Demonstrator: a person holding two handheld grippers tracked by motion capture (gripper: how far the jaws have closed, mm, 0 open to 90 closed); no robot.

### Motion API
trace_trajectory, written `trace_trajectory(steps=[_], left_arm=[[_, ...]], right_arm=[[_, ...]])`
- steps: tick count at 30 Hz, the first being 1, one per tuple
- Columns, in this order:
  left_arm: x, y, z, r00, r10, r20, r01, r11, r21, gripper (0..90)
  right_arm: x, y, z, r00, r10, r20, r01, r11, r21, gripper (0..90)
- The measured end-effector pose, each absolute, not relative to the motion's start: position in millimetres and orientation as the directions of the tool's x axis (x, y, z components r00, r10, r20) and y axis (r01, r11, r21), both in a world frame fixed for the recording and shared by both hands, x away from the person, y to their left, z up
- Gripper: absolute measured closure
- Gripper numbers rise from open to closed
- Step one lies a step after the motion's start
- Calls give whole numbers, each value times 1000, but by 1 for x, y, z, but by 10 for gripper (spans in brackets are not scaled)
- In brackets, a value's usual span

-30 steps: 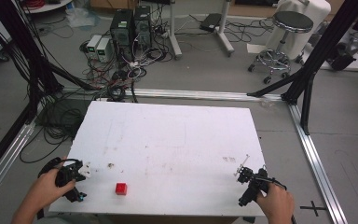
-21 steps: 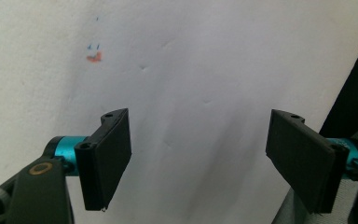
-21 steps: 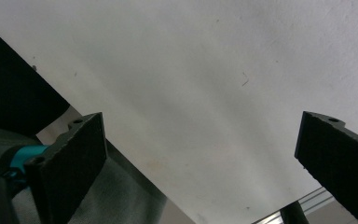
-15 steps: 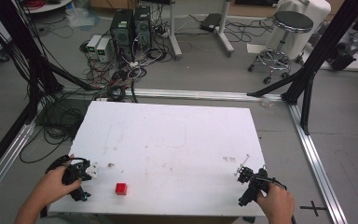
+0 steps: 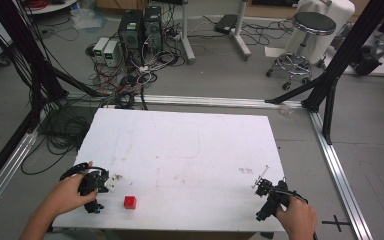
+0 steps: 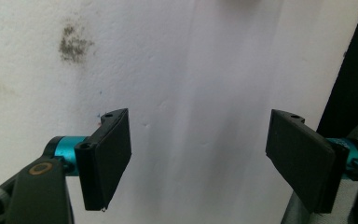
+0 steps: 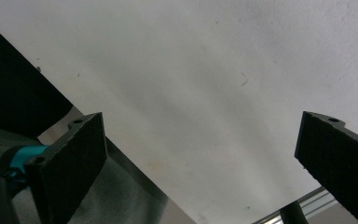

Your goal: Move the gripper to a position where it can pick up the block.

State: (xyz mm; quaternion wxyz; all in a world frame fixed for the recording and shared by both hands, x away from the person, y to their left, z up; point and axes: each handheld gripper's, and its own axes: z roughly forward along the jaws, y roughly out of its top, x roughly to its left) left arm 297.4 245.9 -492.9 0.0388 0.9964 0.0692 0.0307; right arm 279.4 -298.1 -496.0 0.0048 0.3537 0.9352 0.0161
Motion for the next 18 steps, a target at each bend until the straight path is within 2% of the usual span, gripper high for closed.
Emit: trace_trajectory(steps=[18], left_arm=[[297, 218, -493, 994, 98, 57, 94, -993, 69, 226]], right_arm=[[280, -297, -495, -751, 661, 4, 660, 750, 42, 15]])
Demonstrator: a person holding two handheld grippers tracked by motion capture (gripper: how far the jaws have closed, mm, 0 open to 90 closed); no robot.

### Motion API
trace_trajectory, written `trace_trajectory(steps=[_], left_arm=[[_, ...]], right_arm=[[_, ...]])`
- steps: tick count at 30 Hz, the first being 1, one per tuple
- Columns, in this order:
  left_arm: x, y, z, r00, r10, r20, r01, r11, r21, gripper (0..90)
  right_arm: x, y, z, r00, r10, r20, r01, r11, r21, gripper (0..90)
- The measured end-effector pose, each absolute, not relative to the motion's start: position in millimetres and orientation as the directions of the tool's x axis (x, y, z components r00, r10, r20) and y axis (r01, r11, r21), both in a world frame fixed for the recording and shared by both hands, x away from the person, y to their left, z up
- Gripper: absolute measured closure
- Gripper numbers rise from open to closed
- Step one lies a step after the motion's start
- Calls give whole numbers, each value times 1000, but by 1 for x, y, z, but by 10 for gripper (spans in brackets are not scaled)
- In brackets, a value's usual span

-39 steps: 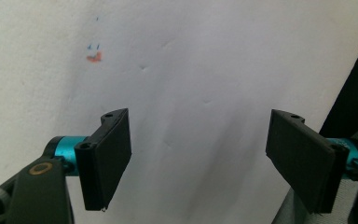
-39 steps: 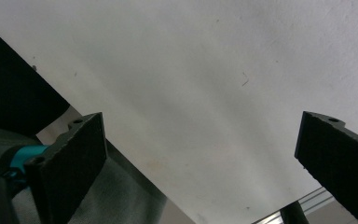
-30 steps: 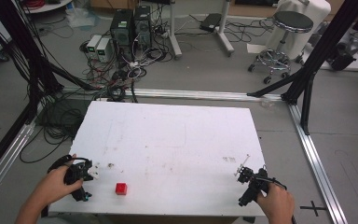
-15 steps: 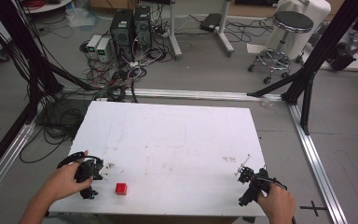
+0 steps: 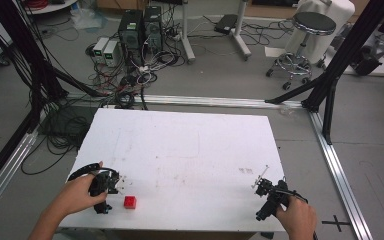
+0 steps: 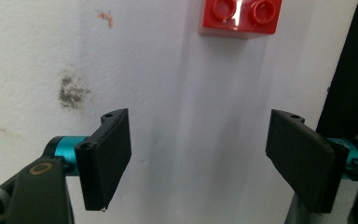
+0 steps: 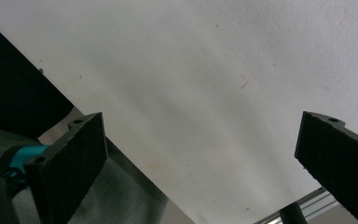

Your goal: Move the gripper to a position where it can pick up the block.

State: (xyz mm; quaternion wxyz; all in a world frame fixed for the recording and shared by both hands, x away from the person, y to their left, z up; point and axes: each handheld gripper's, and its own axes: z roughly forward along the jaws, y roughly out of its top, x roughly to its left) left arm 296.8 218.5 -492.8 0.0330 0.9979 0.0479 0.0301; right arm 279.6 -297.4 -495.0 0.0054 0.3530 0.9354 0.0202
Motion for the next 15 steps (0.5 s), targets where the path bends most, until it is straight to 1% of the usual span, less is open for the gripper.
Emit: trace_trajectory(steps=[7, 15], left_arm=[[298, 203, -484, 994, 88, 68, 84, -994, 67, 225], [296, 190, -485, 997, 67, 49, 64, -996, 56, 225]], right_arm=[[279, -298, -494, -749, 663, 6, 662, 748, 44, 15], [279, -299, -494, -750, 661, 7, 661, 749, 46, 14]])
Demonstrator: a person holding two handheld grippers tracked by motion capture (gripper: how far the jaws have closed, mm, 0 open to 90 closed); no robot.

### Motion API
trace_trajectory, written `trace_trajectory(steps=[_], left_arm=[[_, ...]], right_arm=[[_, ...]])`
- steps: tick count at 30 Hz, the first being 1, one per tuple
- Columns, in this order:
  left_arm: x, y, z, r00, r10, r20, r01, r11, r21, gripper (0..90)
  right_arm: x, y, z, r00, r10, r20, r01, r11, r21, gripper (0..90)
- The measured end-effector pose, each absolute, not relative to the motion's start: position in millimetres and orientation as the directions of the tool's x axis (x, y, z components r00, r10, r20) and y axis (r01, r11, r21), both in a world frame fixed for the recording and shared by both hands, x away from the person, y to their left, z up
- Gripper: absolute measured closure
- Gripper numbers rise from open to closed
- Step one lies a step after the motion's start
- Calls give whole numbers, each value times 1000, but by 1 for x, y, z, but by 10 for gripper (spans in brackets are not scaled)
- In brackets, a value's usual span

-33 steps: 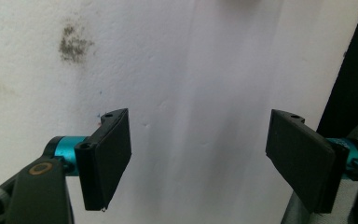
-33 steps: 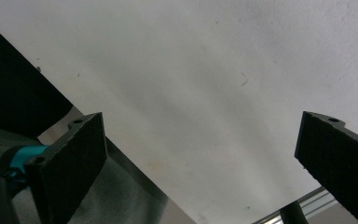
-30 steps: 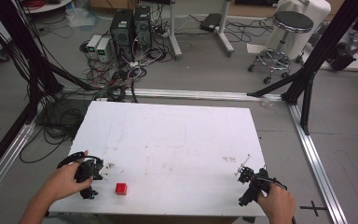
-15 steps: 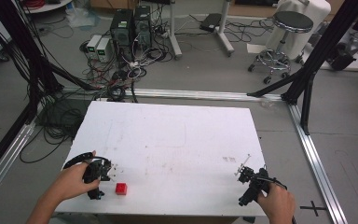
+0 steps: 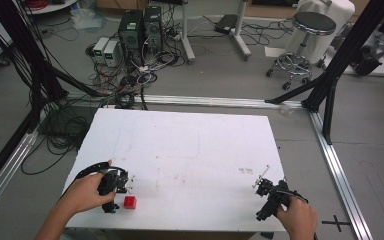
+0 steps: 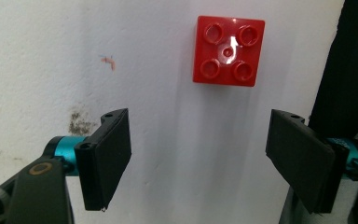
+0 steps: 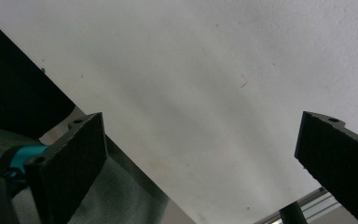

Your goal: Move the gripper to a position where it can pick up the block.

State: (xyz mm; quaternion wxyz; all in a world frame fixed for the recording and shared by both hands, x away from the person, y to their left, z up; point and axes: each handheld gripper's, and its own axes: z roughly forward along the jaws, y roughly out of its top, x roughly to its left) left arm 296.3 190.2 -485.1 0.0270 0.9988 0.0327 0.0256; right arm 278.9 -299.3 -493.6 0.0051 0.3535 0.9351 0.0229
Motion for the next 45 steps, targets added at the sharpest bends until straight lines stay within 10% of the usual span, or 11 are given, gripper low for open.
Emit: trace_trajectory(steps=[45], left_arm=[[296, 157, -515, 1000, -24, 6, -24, -999, 29, 226]], right_arm=[[279, -298, -495, -754, 657, 22, 657, 752, 44, 15]])
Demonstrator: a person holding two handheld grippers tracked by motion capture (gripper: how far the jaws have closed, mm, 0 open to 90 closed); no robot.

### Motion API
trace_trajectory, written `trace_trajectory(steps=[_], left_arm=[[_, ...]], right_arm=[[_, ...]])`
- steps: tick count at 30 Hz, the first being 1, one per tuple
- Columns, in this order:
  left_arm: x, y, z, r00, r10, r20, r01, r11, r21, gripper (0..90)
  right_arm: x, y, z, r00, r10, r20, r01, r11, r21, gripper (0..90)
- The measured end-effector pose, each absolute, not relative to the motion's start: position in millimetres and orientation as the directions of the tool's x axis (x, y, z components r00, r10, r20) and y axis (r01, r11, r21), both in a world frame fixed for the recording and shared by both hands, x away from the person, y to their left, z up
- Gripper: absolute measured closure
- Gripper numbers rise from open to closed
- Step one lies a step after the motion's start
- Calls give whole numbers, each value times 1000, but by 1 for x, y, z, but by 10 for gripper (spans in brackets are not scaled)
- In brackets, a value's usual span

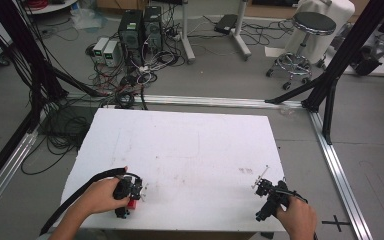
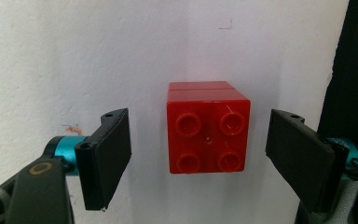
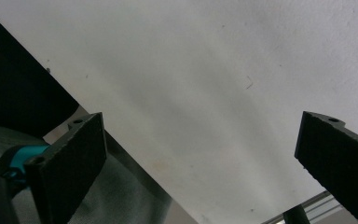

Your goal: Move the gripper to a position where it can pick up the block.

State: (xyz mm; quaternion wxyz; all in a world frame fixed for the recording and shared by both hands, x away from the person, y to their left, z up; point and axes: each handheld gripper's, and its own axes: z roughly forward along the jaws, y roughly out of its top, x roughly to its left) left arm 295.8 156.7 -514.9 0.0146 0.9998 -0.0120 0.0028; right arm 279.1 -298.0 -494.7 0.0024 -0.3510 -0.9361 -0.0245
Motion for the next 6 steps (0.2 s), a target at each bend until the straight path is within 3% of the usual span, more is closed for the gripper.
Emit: trace_trajectory(steps=[6], left_arm=[[295, 158, -513, 1000, -20, 4, -21, -999, 44, 227]], right_arm=[[279, -297, -495, -753, 658, 25, 658, 751, 42, 15]])
